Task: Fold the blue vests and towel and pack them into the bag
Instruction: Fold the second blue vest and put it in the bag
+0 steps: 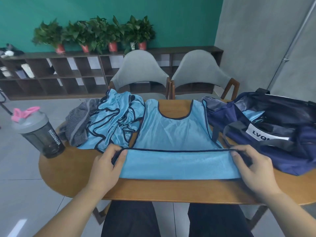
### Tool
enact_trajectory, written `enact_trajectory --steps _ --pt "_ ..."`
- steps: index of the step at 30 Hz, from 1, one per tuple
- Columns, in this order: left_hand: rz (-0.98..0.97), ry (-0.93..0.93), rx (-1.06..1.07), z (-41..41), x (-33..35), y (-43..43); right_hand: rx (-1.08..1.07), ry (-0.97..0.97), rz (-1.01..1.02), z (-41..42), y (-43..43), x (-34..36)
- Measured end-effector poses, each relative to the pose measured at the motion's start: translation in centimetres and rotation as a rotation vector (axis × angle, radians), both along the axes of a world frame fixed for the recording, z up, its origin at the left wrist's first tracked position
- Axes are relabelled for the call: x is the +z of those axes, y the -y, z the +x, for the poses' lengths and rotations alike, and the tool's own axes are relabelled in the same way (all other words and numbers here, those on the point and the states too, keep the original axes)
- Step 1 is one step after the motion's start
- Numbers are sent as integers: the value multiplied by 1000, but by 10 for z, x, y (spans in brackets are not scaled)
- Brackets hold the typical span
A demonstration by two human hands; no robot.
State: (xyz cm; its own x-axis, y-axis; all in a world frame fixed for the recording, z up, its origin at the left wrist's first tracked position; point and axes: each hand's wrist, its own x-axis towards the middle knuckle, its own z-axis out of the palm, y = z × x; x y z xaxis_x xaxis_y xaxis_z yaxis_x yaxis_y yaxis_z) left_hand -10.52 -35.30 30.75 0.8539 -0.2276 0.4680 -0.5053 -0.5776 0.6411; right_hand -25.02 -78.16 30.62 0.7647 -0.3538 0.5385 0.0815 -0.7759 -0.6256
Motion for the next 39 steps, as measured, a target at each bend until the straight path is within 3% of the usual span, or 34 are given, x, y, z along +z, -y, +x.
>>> enact_trajectory --steps 8,12,19,23,26,30,33,36,39 --pt "-345 -367 90 75 45 45 -48 -136 22 83 4 42" --pt "-68 -489 -70 88 3 55 -37 -404 -48 115 -2 7" --pt "316 -152 1 39 -20 31 -197 -424 -225 69 -10 -22" --pt "489 -194 -25 12 3 23 -102 -589 -306 48 -3 -15" --pt "390 -389 -34 27 28 27 -40 -594 -225 55 3 5" --pt "48 -504 52 83 38 47 -49 -478 -67 102 6 32" --pt "-180 -648 134 114 22 64 -107 -519 -13 136 9 25" --pt "-22 -598 161 110 -3 70 -170 -610 -60 139 8 4" --pt "111 -411 176 93 -16 66 -224 -532 -113 123 1 -11"
